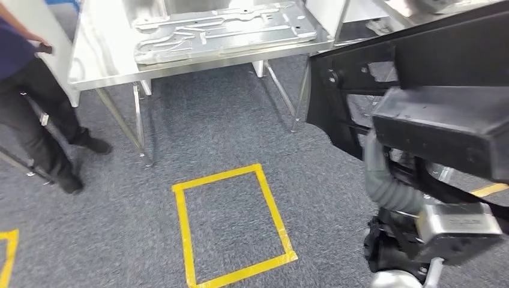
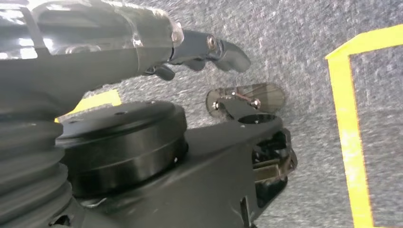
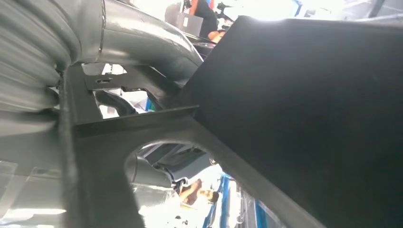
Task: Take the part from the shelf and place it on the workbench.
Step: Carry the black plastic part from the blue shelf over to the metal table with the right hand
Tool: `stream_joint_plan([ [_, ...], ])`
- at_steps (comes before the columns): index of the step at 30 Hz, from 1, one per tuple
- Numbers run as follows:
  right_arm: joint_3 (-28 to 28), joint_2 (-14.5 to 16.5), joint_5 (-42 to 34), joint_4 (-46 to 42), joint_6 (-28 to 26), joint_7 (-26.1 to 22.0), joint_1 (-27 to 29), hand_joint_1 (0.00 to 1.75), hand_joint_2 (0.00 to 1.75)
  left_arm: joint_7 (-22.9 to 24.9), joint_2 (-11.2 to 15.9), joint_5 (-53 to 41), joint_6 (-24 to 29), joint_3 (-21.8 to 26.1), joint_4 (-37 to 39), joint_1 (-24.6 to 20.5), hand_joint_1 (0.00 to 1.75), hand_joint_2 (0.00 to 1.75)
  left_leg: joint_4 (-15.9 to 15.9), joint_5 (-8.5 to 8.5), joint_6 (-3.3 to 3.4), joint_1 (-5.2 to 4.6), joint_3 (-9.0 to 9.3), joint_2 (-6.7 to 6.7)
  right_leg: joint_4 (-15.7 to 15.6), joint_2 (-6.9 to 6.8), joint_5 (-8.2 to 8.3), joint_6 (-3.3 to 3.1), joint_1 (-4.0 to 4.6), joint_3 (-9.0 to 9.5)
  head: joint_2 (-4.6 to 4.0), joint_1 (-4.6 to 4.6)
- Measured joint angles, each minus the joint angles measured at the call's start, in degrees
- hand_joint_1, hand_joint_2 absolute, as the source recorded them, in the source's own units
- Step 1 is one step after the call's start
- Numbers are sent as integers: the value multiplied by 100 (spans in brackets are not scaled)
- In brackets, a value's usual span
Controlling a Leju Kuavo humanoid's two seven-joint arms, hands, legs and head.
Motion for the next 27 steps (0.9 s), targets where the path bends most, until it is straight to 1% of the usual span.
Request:
stream_joint_plan([
  [2,-1,-19,3,-21,-1,10,-28,175,175,-1,5,4,1,2,0,-6,0,175,34,-50,150,-27,21,-22,22,-3,-19,85,-12,34,0,1],
  [3,-1,-28,3,-31,-2,13,-41,175,175,-3,9,8,2,3,0,-7,0,175,26,-70,204,-29,61,-43,103,-10,10,114,-24,24,0,37],
  [4,-3,-37,4,-42,-2,13,-55,175,175,-7,14,12,3,4,0,-10,0,175,12,-111,249,-31,120,-55,292,-13,55,128,-29,-55,0,68],
  [5,-5,-45,3,-48,-3,13,-67,175,175,-10,17,14,4,5,0,-14,0,175,-2,-153,286,-36,191,-66,574,-15,64,132,-28,-212,0,110],
  [6,-4,-52,3,-50,-3,13,-74,175,175,-12,19,16,4,5,0,-12,0,175,-16,-200,317,-46,255,-69,901,-18,32,131,-18,-414,0,159],
  [7,-4,-58,3,-51,-3,13,-75,175,175,-13,19,16,4,5,0,-10,0,175,-22,-259,344,-63,325,-71,1237,-16,-92,120,0,-665,0,199],
  [8,-3,-62,2,-50,-3,14,-72,175,175,-13,19,17,4,5,0,-8,0,175,-24,-322,363,-85,398,-75,1488,-15,-269,103,22,-898,0,237],
  [9,-1,-66,2,-49,-2,20,-69,175,175,-13,19,18,4,5,0,-6,0,175,-26,-389,381,-112,480,-82,1611,-15,-422,74,48,-1072,0,272],
  [10,1,-70,2,-49,-2,28,-68,175,175,-13,20,20,4,5,0,-5,0,175,-28,-466,397,-145,581,-92,1605,-14,-497,25,84,-1192,0,305],
  [11,2,-76,2,-49,-1,37,-68,175,175,-12,19,22,4,5,0,-6,0,175,-31,-540,409,-180,686,-102,1442,-10,-415,-45,128,-1233,0,335],
  [12,2,-83,3,-49,-1,45,-68,175,175,-11,16,24,4,5,-1,-6,0,175,-41,-612,421,-211,779,-108,1172,-6,-165,-142,186,-1231,0,366],
  [13,2,-92,4,-49,-1,49,-62,175,175,-11,5,27,4,5,-1,-9,0,175,-46,-678,428,-240,866,-111,889,15,173,-252,258,-1225,0,377],
  [14,4,-99,4,-48,-1,53,-57,175,175,-9,-6,31,7,7,-1,-11,0,175,-63,-734,421,-257,927,-120,656,38,428,-353,315,-1217,0,371],
  [15,6,-110,4,-50,-1,57,-55,175,175,-8,-18,34,9,8,-2,-14,0,175,-94,-783,405,-263,974,-128,498,59,609,-418,359,-1195,0,358],
  [16,8,-117,4,-56,-1,60,-54,175,175,-5,-29,38,8,10,-2,-16,0,175,-102,-799,383,-266,1030,-138,402,82,658,-444,383,-1163,0,341],
  [17,11,-123,4,-62,-1,63,-59,175,175,-4,-31,40,8,12,-3,-19,0,175,-109,-785,352,-265,1073,-147,324,88,621,-445,377,-1086,0,337],
  [18,13,-127,5,-71,-1,63,-64,175,175,-4,-32,42,5,14,-4,-27,0,175,-59,-755,327,-266,1098,-148,236,83,622,-432,365,-977,0,351],
  [19,15,-126,5,-77,-1,63,-66,175,175,-5,-30,44,2,17,-4,-35,0,175,74,-706,297,-265,1078,-152,142,77,609,-430,349,-862,0,351],
  [20,18,-126,6,-79,-1,63,-69,175,175,-8,-26,45,2,20,-4,-46,0,175,277,-686,260,-258,978,-153,70,67,597,-435,329,-743,0,338],
  [21,20,-124,6,-81,-1,63,-71,175,175,-8,-21,46,2,24,-4,-52,0,175,554,-719,224,-244,800,-156,14,56,570,-436,311,-644,0,318],
  [22,21,-122,6,-81,-1,63,-72,175,175,-10,-17,46,2,26,-4,-52,0,175,842,-814,184,-225,574,-157,-16,53,527,-433,295,-566,0,286],
  [23,22,-121,6,-81,-1,63,-71,175,175,-8,-13,46,2,27,-3,-46,0,175,1078,-971,146,-204,335,-157,-30,52,472,-422,275,-495,0,259],
  [24,24,-121,6,-81,-1,63,-69,175,175,-6,-10,48,2,27,-3,-35,0,175,1210,-1131,111,-183,129,-155,-35,54,405,-400,253,-419,0,237],
  [25,25,-120,6,-81,-1,63,-67,175,175,-4,-8,49,2,27,-2,-24,0,175,1210,-1235,79,-163,-14,-152,-36,58,331,-376,229,-333,0,216],
  [26,26,-119,6,-81,-1,63,-66,175,175,-3,-7,50,2,27,-2,-16,0,175,1071,-1219,52,-143,-86,-146,-36,61,251,-350,205,-234,0,197],
  [27,26,-119,6,-80,-1,63,-66,175,175,-2,-5,50,2,27,-2,-11,0,175,822,-1039,30,-122,-101,-137,-36,62,166,-319,182,-128,0,177],
])
